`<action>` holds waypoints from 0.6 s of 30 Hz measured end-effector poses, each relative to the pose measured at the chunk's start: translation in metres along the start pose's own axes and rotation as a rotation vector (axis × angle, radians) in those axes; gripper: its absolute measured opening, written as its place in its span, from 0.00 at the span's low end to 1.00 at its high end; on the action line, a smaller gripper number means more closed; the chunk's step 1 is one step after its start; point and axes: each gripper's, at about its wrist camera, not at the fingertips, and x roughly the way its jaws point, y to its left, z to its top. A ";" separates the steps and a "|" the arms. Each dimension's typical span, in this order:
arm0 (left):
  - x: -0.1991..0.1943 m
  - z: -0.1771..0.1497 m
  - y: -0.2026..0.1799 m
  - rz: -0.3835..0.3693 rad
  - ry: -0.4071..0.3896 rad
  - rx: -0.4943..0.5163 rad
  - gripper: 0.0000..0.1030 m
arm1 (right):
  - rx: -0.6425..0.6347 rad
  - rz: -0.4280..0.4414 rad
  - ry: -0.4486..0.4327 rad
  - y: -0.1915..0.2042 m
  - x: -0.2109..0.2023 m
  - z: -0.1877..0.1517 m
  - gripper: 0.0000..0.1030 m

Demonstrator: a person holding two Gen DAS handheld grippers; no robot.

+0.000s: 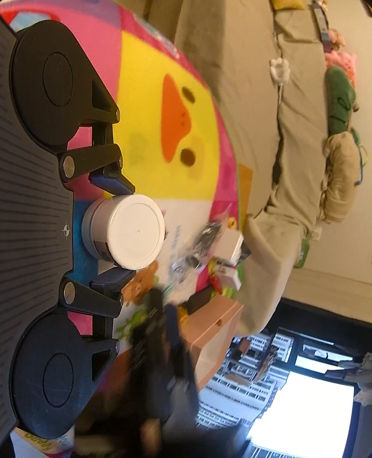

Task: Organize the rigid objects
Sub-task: 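Carry the jar into the pink box while the right gripper drops the teal tool in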

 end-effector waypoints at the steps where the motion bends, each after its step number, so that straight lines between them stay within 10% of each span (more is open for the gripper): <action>1: 0.002 -0.001 -0.003 -0.012 0.006 0.003 0.58 | -0.026 0.010 0.000 0.001 -0.014 -0.012 0.32; 6: 0.012 -0.007 -0.028 -0.073 0.025 0.046 0.59 | -0.109 -0.065 -0.013 -0.001 -0.075 -0.061 0.46; 8: 0.015 -0.010 -0.038 -0.089 0.029 0.070 0.59 | -0.116 -0.123 -0.059 -0.002 -0.097 -0.074 0.88; 18: 0.022 -0.018 -0.058 -0.040 0.025 0.110 0.62 | 0.234 -0.161 -0.037 -0.026 -0.085 -0.083 0.92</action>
